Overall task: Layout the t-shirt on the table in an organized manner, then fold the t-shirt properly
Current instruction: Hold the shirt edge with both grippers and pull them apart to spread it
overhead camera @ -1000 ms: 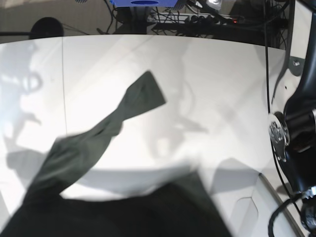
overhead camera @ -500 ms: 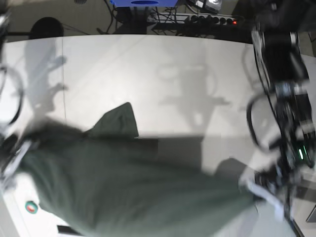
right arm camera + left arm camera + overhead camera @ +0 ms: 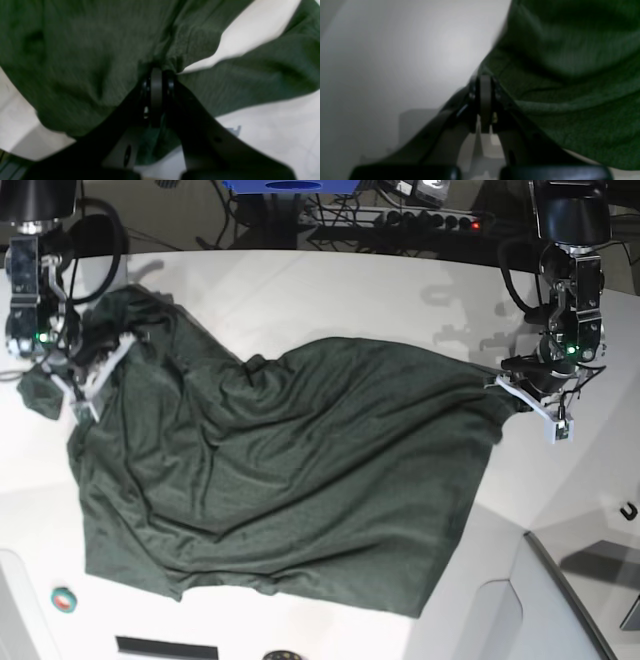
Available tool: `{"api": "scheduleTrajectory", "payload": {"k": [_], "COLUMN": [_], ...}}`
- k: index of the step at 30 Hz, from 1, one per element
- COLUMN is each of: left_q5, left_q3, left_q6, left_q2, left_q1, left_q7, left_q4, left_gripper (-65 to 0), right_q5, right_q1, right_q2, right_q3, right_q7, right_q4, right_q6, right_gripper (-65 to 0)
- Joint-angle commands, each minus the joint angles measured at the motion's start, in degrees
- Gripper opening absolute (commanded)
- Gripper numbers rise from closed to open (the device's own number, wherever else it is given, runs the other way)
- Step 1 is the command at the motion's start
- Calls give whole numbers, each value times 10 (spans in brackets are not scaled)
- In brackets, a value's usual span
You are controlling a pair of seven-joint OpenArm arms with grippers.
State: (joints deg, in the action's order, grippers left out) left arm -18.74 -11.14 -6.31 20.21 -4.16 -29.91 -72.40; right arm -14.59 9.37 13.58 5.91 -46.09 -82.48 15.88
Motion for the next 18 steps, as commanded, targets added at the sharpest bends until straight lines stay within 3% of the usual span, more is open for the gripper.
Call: {"api": "scheduleTrajectory", "payload": {"k": [1,9,12,14,17,18], "left_q5": [-4,-4,-4,-4,-4,-4], "left_q3": [-3,-3,-3,-3,-3,-3], "left_q6": [-1,-1,-1,-1,-1,-1], "left_q2": [16,16,16,16,16,16], "left_q1": [3,-20,-41,-56,-77,-83], "left_q7": [13,11,11,11,11,11], "left_q4": [-9,-56,-89,-102,-114,-119], "left_gripper": [-650,-650,-650,-650,-650,-650], "right_q5": [-2,-2,-2,-2,-2,-2], "right_q1": [-5,-14,-22,-22,-18,-11], "right_q2": [8,26,27,25,28,29], "right_q3": [5,5,5,5,5,11], "right_q7": [7,3,-26,-39,-35,-35], "right_q4": [-12,-13,-10,-13,-37,-55], "right_q6": [-1,-4,-5,-5,-5,-5], "right_gripper": [-642,-642,-630,-561,-327,-294]}}
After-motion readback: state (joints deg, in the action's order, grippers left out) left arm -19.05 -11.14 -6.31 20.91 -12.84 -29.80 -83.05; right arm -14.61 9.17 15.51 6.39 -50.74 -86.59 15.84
